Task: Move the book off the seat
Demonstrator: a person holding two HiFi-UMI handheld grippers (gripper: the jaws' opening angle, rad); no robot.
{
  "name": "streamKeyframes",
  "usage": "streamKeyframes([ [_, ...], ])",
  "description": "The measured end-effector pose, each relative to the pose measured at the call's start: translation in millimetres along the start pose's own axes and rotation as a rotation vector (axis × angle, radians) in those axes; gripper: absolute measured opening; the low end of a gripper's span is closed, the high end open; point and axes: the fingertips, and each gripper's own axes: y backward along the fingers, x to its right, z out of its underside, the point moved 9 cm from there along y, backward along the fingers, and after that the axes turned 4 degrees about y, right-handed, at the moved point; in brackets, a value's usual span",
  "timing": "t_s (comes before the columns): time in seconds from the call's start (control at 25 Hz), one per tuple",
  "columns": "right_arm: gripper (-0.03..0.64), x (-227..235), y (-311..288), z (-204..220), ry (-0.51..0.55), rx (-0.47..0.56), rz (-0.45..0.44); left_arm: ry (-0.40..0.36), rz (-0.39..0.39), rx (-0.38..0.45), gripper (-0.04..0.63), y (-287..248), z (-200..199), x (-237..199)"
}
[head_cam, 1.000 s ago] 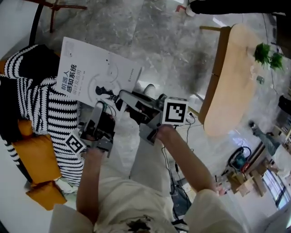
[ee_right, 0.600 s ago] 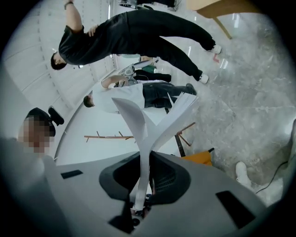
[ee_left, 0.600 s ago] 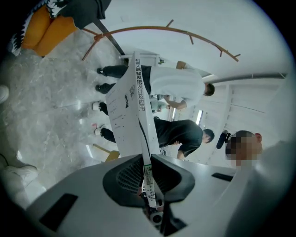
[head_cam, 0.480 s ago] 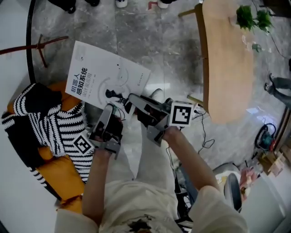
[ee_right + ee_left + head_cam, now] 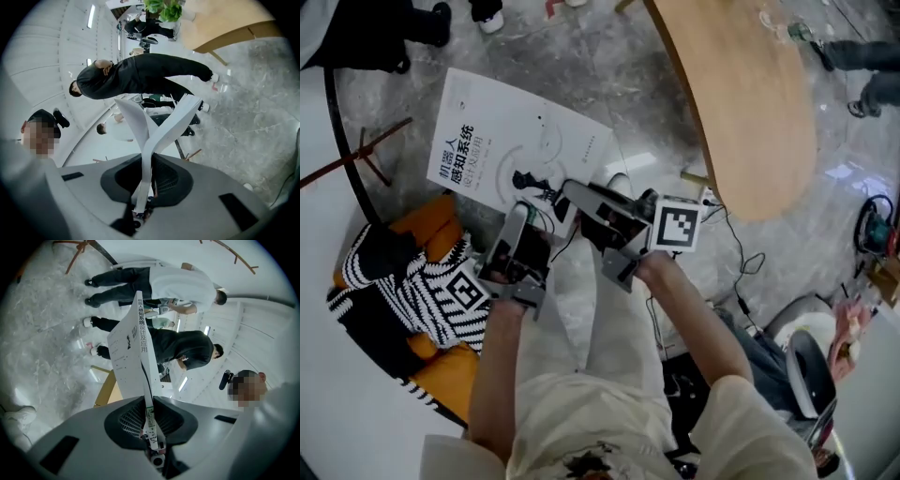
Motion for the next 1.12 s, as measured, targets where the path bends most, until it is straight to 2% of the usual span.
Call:
streamKeyframes([
  [0.68,0.049,-1.9,0.6,-1.5,0.015,-0.001,0.0,-0.001,-0.007,0.008,0.053,-1.9,0.9,1.0],
  [0.96,0.049,-0.2,0.4,-1.8,0.035,-0.022,-0.01,-0.026,0.009,0.02,0.054,-0.1,2.4,-0.6],
  [1.12,0.049,2.4,-1.8,-3.9,0.002,-0.039,-0.018,-0.031,-0.027,0.042,0.054,-0.8,3.0,2.9],
])
